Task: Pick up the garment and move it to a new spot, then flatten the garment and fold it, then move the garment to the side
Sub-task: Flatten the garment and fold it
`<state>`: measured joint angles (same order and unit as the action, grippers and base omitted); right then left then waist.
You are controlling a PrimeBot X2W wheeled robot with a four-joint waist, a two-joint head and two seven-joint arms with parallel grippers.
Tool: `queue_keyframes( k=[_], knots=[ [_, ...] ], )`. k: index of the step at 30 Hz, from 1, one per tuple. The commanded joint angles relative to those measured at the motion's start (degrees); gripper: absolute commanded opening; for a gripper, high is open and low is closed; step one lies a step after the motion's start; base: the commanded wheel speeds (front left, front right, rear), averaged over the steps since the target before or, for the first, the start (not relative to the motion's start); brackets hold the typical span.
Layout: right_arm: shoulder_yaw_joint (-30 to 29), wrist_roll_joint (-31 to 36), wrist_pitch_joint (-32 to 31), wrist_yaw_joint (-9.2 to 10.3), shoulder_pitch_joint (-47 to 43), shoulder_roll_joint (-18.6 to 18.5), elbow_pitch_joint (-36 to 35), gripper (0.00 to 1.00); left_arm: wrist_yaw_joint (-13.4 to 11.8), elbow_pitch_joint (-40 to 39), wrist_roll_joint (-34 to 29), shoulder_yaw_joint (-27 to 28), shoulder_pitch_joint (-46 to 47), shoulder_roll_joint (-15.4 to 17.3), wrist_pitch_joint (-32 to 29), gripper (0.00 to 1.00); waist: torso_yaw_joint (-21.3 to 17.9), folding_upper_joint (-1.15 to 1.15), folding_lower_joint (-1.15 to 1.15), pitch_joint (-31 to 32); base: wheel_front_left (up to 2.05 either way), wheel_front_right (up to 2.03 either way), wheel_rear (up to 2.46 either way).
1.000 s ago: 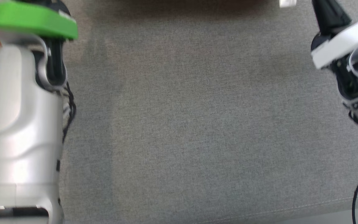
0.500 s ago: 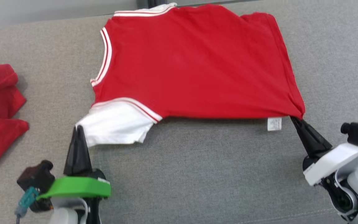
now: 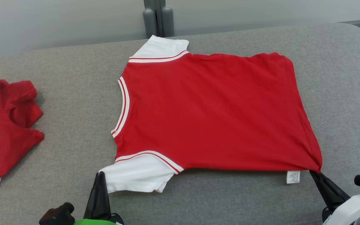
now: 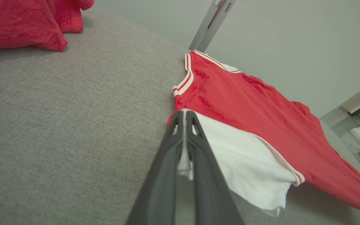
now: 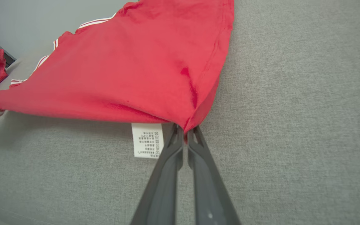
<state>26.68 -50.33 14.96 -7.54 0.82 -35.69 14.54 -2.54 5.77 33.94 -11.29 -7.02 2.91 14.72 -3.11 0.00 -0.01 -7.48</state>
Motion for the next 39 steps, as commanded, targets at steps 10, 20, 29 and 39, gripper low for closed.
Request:
queue_keyframes(
  k=[10, 20, 29, 39],
  knots=[
    [-1.0, 0.9, -2.7, 0.09, 0.7, 1.1, -1.7, 0.0, 1.9, 0.2, -1.2, -2.6, 4.5, 2.3, -2.1, 0.0, -1.7, 0.0, 0.01, 1.5, 0.0, 0.0, 0.0],
    [-0.8, -0.7, -7.2, 0.09, 5.7, 0.5, -3.4, 0.0, 4.9, 4.6, -3.7, -4.8, 18.6, 5.4, -7.2, 0.0, -4.4, 0.0, 0.01, 0.0, 0.0, 0.0, 0.0],
    [0.0, -3.6, -11.2, 0.09, 15.4, 2.4, -1.8, 0.0, 6.9, 17.1, -4.4, -6.2, 33.5, 4.9, -9.4, 0.0, -6.1, 0.0, 0.01, -4.1, 0.0, 0.0, 0.0],
    [2.2, -4.5, -10.5, 0.08, 27.1, 6.0, 9.1, 0.19, 8.9, 37.3, -4.5, -7.7, 47.9, 3.8, -5.7, 0.0, -6.8, 0.0, 0.01, -7.5, 0.0, 0.0, 0.0]
  ],
)
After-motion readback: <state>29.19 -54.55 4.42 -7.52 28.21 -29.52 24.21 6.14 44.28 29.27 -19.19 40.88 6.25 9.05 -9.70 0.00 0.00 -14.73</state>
